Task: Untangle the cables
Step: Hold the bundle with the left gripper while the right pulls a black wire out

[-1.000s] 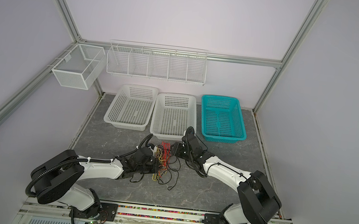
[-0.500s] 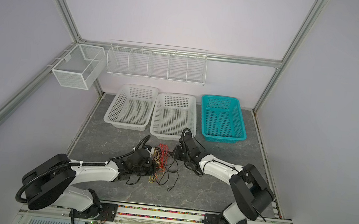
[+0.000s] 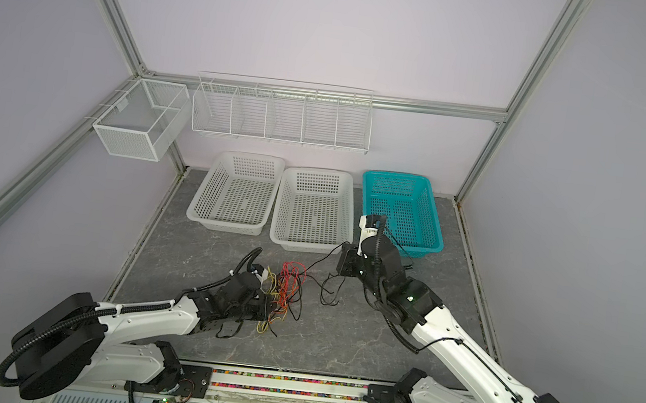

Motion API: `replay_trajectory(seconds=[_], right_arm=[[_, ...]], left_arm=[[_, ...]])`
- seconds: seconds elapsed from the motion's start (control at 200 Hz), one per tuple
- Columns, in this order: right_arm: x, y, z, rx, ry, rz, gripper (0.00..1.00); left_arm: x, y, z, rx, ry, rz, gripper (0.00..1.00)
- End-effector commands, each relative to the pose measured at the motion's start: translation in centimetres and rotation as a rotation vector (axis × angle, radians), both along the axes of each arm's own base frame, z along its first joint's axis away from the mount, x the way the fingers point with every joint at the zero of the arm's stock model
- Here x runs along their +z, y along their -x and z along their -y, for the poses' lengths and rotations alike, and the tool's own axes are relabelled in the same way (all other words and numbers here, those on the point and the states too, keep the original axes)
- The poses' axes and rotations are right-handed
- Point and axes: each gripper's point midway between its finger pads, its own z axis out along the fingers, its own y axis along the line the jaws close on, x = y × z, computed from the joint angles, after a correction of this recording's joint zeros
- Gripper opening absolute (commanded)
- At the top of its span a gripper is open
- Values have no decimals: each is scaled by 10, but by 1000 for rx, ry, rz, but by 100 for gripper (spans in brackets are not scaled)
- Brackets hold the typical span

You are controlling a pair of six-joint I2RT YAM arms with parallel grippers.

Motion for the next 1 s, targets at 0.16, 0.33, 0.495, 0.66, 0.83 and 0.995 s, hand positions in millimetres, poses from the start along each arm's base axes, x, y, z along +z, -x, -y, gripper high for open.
replay_trajectory(seconds=[0.16, 0.33, 0.495, 0.66, 0.83, 0.995], right_arm=[[103, 26, 47, -20, 67, 219, 7], [154, 45, 68, -25, 82, 319, 7], [146, 56, 60, 72, 109, 284, 7], [88, 58, 52, 97, 114, 159, 7], [97, 71, 64, 89, 55, 231, 7], [141, 82, 94, 19, 101, 318, 7]], left_arm=[[-11, 8, -30, 40, -112, -6, 0], [-10, 9, -36, 40, -134, 5, 0], [-2, 11, -33, 26, -104, 16, 0], [33, 13, -14, -57, 41, 95, 0], [45, 7, -30, -9, 32, 192, 0], [28, 4, -46, 29, -79, 144, 0]])
